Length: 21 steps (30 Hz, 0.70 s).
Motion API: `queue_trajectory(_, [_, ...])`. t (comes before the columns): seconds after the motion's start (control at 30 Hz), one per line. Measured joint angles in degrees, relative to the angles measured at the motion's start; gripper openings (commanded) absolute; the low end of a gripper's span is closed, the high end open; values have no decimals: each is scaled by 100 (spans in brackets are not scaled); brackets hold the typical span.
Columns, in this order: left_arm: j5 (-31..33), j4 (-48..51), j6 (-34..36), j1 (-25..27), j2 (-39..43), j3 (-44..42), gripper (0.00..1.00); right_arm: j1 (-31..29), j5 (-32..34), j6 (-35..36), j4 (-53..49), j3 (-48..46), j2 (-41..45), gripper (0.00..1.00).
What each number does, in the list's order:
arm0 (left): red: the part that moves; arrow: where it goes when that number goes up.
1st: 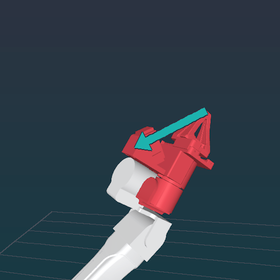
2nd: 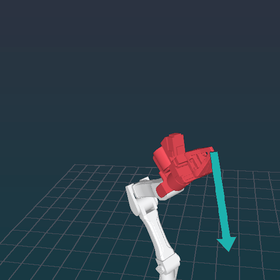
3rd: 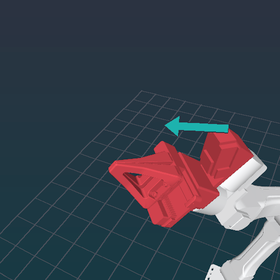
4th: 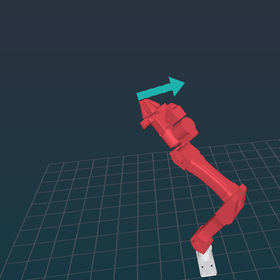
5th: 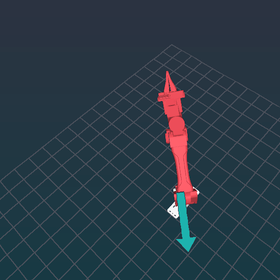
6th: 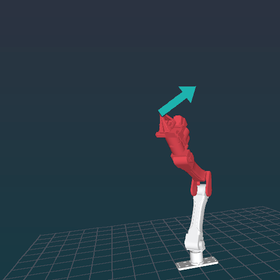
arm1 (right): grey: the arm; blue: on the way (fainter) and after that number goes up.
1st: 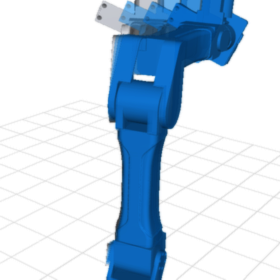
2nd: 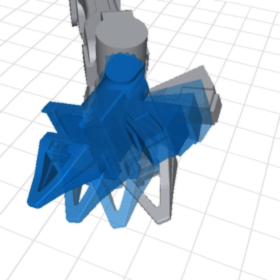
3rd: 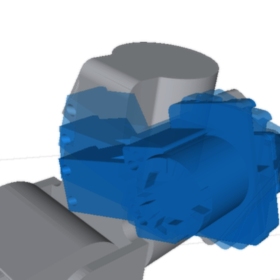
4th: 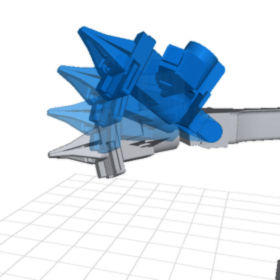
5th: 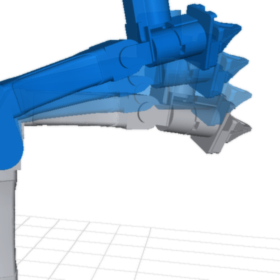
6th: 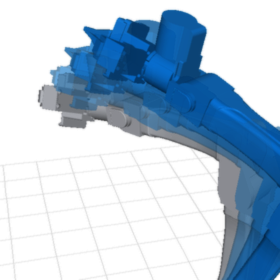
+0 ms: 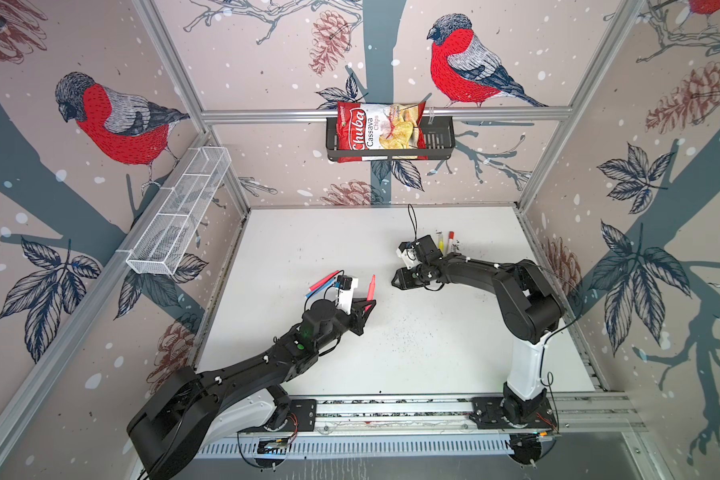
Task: Insert the pens into the pen caps
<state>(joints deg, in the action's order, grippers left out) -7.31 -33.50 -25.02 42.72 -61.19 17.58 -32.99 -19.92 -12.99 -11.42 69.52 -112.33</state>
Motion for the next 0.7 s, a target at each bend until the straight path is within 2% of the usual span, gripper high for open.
queue_trajectory(0.47, [44,-9,68,0,-50,-2,0,-286,304,107,-258,-546,658,44])
queue_trajectory(0.7, [44,-9,96,0,-74,-2,0,-348,551,107,-363,-544,678,44])
